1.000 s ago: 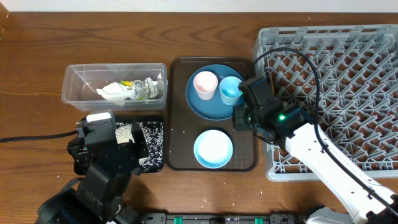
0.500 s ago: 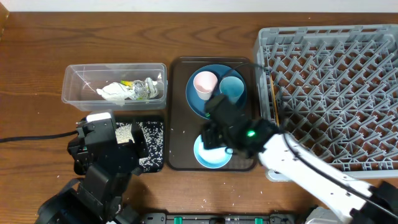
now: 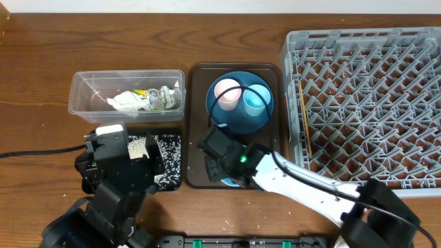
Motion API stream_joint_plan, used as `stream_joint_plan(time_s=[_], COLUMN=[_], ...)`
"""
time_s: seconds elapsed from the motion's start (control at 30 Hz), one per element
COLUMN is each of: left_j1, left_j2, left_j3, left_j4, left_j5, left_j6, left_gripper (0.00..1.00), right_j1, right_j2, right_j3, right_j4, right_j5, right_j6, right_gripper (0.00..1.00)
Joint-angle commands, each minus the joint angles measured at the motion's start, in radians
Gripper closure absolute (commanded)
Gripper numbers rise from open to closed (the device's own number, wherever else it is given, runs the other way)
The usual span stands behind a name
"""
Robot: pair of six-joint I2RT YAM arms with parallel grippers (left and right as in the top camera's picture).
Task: Sort waste into correct bins and load items into the dishwasher rack
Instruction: 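Move the right gripper left to the light-blue bowl on the tray, then lower the right gripper and grasp the rim of the light-blue bowl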
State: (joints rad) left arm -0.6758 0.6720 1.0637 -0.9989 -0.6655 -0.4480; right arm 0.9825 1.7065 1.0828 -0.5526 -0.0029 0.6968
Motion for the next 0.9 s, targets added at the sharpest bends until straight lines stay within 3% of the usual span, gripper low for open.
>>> stream_joint_plan(time_s=[0.0, 0.87], left_j1=[0.003, 0.003], left_j2=[-0.001, -0.001], left_j3=[0.016, 0.016], left_j4=[-0.003, -0.003], left_j5=[-0.023, -0.023], left_j6=[-0.005, -0.005], left_gripper=[0.01, 0.01], right_j1=[0.014, 0.047], right_j2=[0.023, 0.040], right_j3=[-0.004, -0.004], right_j4=[0.004, -0.016], right_j5=[0.022, 0.040], right_j6=[0.021, 0.039], right_gripper=[0.81, 0.81])
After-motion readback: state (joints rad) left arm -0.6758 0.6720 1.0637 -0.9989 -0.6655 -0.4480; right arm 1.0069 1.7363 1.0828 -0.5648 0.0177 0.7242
